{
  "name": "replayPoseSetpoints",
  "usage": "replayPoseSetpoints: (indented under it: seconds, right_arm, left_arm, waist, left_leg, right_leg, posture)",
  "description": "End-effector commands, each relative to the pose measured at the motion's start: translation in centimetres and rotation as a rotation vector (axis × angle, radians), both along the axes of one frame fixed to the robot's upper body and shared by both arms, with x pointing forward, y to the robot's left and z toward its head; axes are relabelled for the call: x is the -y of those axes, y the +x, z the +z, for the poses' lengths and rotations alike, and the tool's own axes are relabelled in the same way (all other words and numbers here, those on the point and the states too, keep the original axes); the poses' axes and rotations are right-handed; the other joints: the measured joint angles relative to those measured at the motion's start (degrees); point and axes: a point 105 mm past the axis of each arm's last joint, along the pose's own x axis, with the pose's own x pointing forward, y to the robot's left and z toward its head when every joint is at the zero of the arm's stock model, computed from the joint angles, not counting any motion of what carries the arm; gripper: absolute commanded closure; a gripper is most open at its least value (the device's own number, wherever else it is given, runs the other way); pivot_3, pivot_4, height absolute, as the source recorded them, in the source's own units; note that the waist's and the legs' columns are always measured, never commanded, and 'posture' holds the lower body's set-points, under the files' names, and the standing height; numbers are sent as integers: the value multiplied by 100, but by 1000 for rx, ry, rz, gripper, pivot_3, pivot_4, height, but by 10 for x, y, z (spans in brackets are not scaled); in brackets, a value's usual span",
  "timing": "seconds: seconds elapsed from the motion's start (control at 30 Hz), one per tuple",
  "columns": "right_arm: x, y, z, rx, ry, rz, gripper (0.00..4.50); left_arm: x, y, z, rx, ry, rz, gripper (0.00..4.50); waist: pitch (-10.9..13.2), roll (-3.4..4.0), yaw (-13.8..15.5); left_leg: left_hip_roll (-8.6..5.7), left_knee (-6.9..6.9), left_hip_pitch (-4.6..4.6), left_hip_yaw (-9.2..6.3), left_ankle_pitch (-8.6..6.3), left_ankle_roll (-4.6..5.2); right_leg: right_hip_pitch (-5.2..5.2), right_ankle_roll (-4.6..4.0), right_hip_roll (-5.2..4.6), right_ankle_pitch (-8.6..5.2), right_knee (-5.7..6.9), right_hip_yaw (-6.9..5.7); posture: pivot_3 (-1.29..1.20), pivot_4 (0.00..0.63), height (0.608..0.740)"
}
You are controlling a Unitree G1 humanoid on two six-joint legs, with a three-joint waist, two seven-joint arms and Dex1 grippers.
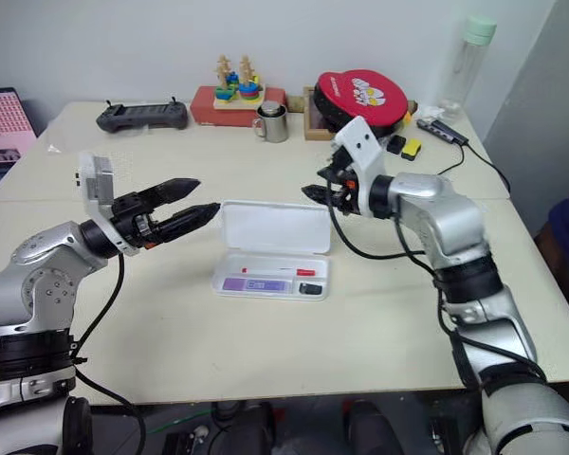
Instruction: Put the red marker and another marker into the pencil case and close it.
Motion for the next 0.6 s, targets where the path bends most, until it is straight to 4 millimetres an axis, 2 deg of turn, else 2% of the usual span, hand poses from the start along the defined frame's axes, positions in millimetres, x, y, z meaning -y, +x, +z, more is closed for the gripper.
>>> replayPoseSetpoints:
  seconds: [0.03, 0.17, 0.2, 0.37, 0.6]
  right_arm:
    - [-8, 24, -3, 49, -56, -53, 3440]
    - [-14, 41, -19, 39, -138, -87, 4360]
    - [-15, 42, -23, 32, -158, -80, 4473]
    - [-17, 43, -44, 29, -302, -34, 4473]
    - [-33, 29, -33, 17, -259, 128, 4473]
  left_arm:
    - [-6, -14, 23, 76, -83, 21, 0]
    - [-13, -17, 16, 56, -62, 57, 0]
    - [-13, -18, 15, 53, -62, 51, 0]
    - [-2, -28, 11, 19, -59, -28, 0]
    - [2, -28, 10, 21, -43, -28, 0]
  waist:
    - [0, 0, 12]
    - [0, 0, 27]
    - [0, 0, 37]
    - [1, 1, 38]
    - [1, 2, 19]
  left_leg:
    - [0, -1, 0, 0, 0, 0]
    - [0, -4, 1, 1, 0, -1]
    - [0, -4, 1, 0, 0, -1]
    - [-2, -3, 0, 1, -1, -2]
    - [1, -5, 2, 0, -1, -2]
  right_leg:
    - [1, -1, 0, 0, 0, 0]
    - [1, -2, 0, 0, 1, 0]
    - [0, -2, 0, 0, 1, -2]
    - [0, -2, -1, 1, 0, -1]
    - [0, -2, 1, 0, 3, -1]
  posture:
    - [0, 150, 740]
    - [0, 150, 740]
    - [0, 150, 740]
    - [0, 150, 740]
    - [0, 150, 740]
